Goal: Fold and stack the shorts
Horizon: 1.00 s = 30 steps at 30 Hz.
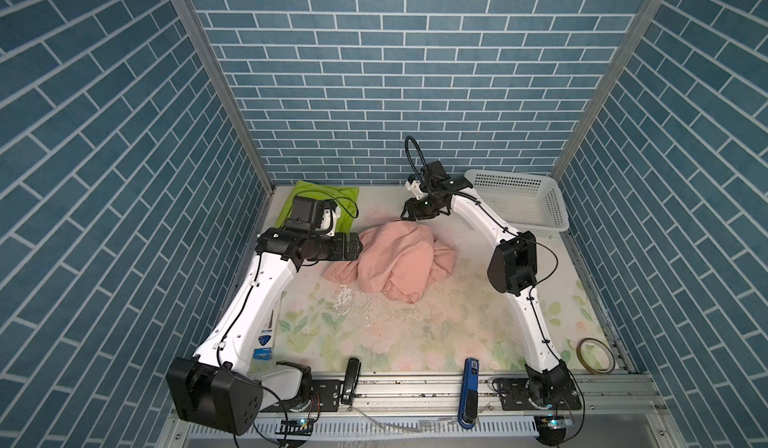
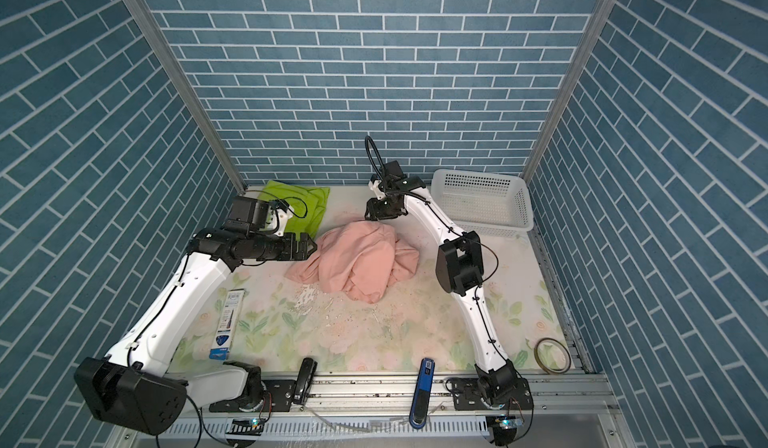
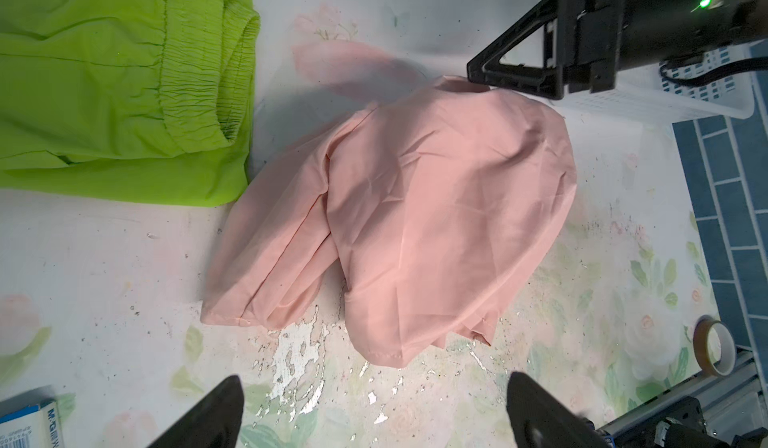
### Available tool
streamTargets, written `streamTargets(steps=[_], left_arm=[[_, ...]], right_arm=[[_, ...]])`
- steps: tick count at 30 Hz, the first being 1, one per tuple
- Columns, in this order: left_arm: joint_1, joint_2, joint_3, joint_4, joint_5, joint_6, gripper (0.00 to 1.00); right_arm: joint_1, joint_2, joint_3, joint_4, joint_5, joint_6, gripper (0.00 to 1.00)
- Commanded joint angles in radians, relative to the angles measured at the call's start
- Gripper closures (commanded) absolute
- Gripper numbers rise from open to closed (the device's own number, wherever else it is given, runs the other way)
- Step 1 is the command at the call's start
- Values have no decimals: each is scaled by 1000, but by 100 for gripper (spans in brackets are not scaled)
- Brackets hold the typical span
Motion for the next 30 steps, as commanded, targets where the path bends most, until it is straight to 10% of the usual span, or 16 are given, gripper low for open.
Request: streamTargets(steps=[1, 9, 21, 27, 30], left_arm=[[-73, 0, -25, 33, -14, 21, 0], [-417, 157, -22, 134, -168, 89, 0], [-540, 570, 91, 215, -285, 19, 1], [-501, 626, 222, 90, -385, 27, 94], [-457, 554, 242, 72, -350, 43, 100]], right_arm=[[-6, -265, -227, 91, 117, -46, 41], [-36, -791, -1026, 341, 223, 78, 36], [9, -1129, -1628, 612, 161, 268, 34], [55, -1036, -1677, 805, 114, 294, 34], [88, -953, -1674, 913, 89, 319, 33]])
